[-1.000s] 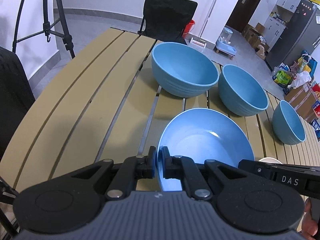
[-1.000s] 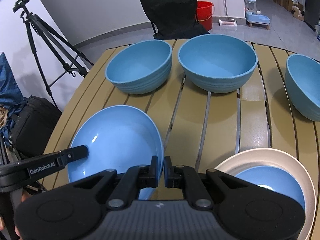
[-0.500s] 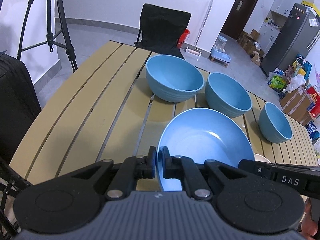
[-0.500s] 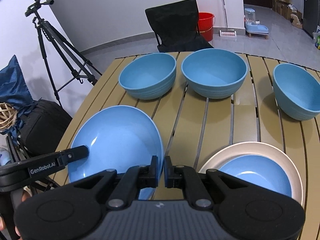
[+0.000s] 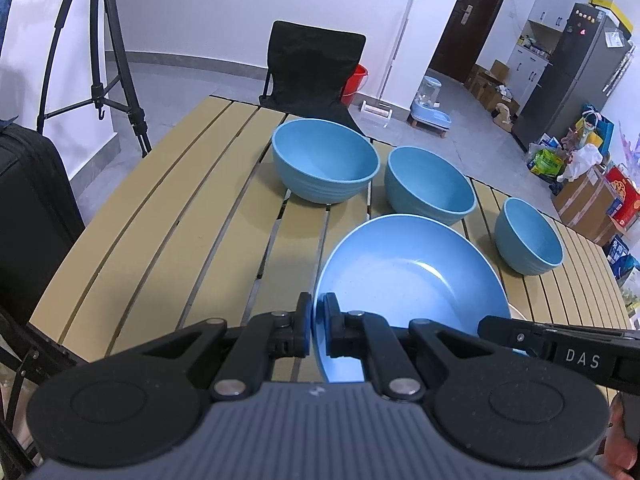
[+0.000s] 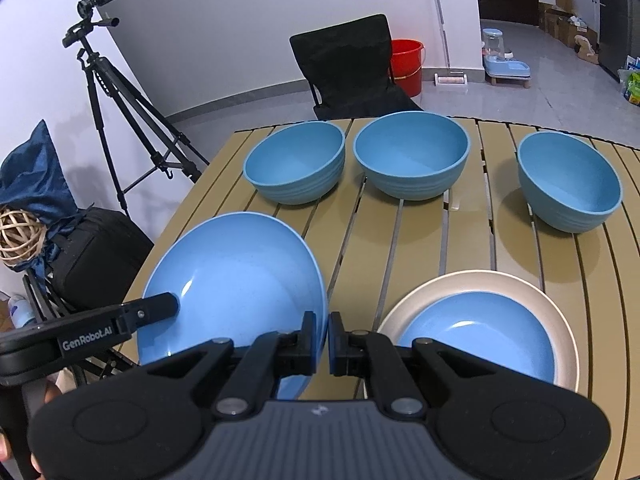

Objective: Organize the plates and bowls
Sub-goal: 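Carry the held light-blue plate over the cream-and-blue plate stack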

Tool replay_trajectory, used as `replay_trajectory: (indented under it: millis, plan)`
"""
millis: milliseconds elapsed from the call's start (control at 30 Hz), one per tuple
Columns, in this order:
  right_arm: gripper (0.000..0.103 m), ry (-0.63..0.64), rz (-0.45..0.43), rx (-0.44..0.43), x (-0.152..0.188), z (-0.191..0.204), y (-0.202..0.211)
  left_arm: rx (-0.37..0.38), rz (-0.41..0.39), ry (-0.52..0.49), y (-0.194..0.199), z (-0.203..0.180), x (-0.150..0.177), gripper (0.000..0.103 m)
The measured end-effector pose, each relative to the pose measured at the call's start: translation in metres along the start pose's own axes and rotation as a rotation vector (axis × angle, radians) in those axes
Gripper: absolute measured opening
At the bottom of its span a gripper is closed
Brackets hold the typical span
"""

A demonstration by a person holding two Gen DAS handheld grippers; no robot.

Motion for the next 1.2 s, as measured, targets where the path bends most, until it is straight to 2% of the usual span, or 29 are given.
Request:
replay_trajectory:
  millis: [667, 1200]
  plan:
    - [0.005, -0.042, -0.043, 0.013, 0.016, -0.03, 0.04, 0.025, -0.009, -0.073, 0.018, -0.04, 0.011, 0.007]
    - [0.005, -0.089, -0.071, 0.039, 0.024, -0.064, 0.061, 0.036, 0.009, -0.131, 0.014, -0.076, 0.019, 0.007]
Point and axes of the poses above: each gripper's, at about its wrist camera, not at the fingertips, and y roughly against the way its jaws point, z to its left, x to its underside, the point moved 9 cm from there along -y, roughly the way its jaws point
